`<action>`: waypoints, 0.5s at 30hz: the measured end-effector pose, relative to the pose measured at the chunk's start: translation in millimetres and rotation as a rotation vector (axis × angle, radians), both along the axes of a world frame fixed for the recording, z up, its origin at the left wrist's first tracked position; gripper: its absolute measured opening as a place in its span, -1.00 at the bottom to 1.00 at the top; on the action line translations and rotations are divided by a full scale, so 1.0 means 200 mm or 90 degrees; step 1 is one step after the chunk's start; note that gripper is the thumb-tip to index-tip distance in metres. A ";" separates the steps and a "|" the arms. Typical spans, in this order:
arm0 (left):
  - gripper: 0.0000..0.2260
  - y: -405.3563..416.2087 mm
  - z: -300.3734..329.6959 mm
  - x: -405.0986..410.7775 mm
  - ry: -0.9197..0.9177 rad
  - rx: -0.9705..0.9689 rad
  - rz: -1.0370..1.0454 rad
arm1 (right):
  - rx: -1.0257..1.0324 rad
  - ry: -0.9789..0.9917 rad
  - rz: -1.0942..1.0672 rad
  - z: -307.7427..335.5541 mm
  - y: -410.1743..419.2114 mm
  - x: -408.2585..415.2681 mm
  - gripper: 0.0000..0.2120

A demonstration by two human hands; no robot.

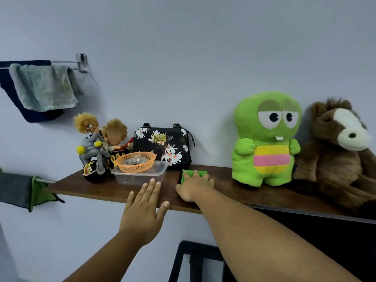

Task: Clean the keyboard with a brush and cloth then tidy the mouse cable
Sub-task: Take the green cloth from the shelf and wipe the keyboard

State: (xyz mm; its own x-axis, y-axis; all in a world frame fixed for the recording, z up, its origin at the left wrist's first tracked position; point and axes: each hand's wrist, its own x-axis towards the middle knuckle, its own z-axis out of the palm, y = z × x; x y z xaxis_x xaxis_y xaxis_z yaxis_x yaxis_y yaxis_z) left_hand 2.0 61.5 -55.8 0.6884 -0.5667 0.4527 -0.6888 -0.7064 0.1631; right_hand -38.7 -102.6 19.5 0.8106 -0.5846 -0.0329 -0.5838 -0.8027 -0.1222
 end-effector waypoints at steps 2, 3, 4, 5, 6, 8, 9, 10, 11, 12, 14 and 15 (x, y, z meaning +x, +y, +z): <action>-0.25 0.00 0.00 0.00 -0.001 -0.003 -0.004 | -0.014 -0.060 -0.006 -0.01 0.00 0.00 -0.47; -0.25 0.00 0.00 0.00 0.000 -0.003 -0.006 | -0.020 -0.084 -0.009 -0.01 0.00 0.00 -0.52; -0.25 0.00 0.00 0.00 0.000 -0.002 -0.006 | -0.027 -0.100 -0.007 -0.01 0.00 -0.01 -0.56; -0.25 0.00 0.00 0.00 -0.001 -0.001 -0.005 | -0.038 -0.108 0.000 -0.01 0.00 -0.01 -0.59; -0.25 0.00 0.00 0.01 -0.001 0.000 -0.004 | -0.051 -0.114 0.009 -0.01 0.00 -0.02 -0.61; -0.24 0.01 0.01 0.01 -0.005 0.002 -0.004 | -0.080 -0.138 0.022 0.01 0.00 -0.04 -0.61; -0.24 0.01 0.02 0.01 -0.010 0.001 -0.005 | -0.089 -0.159 0.024 0.02 0.01 -0.05 -0.61; -0.24 0.01 0.04 0.01 -0.015 -0.002 -0.005 | -0.099 -0.185 0.027 0.03 0.01 -0.06 -0.60; -0.25 0.02 0.05 0.00 -0.020 -0.006 -0.004 | -0.112 -0.213 0.033 0.05 0.01 -0.07 -0.60; -0.25 0.02 0.07 0.00 -0.028 -0.012 -0.003 | -0.130 -0.242 0.041 0.07 0.00 -0.08 -0.59; -0.27 0.02 0.10 -0.02 -0.045 -0.035 -0.002 | -0.159 -0.301 0.060 0.12 0.00 -0.10 -0.55; -0.29 0.02 0.11 -0.04 -0.057 -0.056 -0.004 | -0.175 -0.332 0.068 0.16 -0.02 -0.13 -0.53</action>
